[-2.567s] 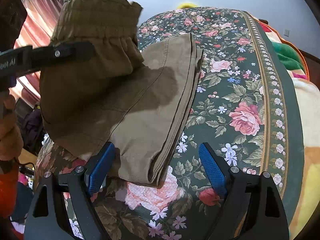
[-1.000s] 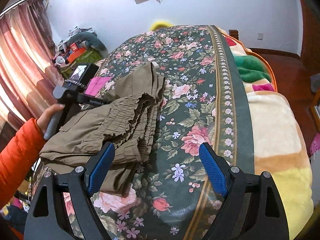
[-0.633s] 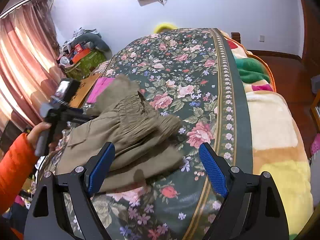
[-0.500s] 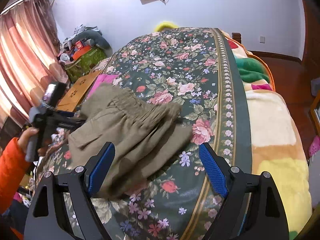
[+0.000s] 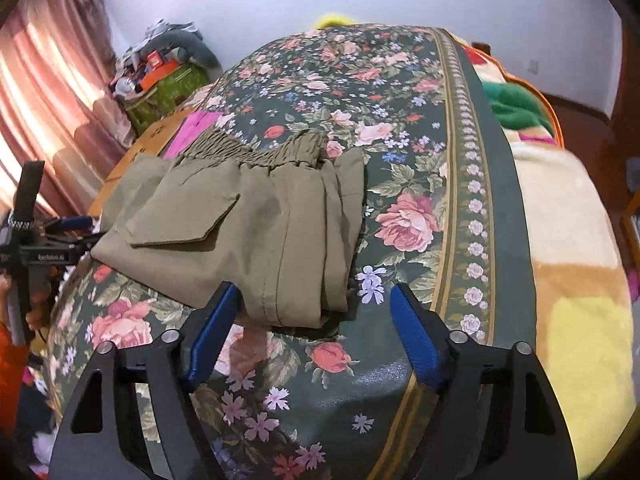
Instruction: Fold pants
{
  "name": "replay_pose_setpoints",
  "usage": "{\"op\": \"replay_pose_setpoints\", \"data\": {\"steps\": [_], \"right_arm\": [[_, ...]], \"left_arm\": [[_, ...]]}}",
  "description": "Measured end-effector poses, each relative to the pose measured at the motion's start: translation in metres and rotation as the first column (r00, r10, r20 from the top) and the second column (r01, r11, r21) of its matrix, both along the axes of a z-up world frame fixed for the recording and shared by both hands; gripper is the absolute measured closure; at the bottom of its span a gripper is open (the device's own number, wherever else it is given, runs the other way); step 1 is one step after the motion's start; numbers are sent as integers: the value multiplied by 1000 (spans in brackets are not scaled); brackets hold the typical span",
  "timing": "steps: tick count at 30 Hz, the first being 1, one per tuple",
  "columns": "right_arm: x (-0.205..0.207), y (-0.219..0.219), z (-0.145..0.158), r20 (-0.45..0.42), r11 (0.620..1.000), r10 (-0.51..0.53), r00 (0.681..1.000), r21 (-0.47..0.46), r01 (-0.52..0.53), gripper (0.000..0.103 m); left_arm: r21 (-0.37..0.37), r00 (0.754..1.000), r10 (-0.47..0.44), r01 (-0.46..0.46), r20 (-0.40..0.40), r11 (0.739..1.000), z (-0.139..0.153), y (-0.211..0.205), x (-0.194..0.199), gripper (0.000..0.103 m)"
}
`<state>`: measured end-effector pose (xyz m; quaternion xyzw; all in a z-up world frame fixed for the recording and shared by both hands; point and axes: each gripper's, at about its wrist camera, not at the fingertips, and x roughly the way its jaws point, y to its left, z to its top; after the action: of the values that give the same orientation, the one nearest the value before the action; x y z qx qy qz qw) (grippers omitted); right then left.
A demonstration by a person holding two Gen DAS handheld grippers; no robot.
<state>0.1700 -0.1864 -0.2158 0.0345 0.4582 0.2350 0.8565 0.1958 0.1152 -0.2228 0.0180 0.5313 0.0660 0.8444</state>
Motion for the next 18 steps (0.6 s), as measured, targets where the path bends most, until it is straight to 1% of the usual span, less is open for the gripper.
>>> {"op": "replay_pose_setpoints", "data": {"steps": [2,3,6,8,10,14,18], "right_arm": [[0,1,-2,-14,1000,11,1000,-8,-11,32],[-1,2,-4,-24,1000,15,1000,-15,-15,32],[-4,6,-8,-35,998,30,999,-46,-31,34],[-6,7,-6,-28,997,35,999,-67,-37,34],[-8,6,-2,-29,997,36,999,-69,-38,34],[-9,1,12,-8,999,26,1000,-37,-26,34],[2,-1,28,29,1000,15,999,3,-15,34]], "left_arm": [[37,999,33,-33,12,999,-2,9,-5,0],[43,999,49,-49,12,998,-4,14,-7,0],[33,996,83,-83,-10,996,-9,31,-12,0],[16,995,99,-99,-21,995,-8,38,-13,0],[-17,994,110,-111,-21,994,-3,44,-12,0],[-58,994,107,-105,28,993,19,44,-4,0],[-81,995,79,-74,59,994,31,39,14,0]]}}
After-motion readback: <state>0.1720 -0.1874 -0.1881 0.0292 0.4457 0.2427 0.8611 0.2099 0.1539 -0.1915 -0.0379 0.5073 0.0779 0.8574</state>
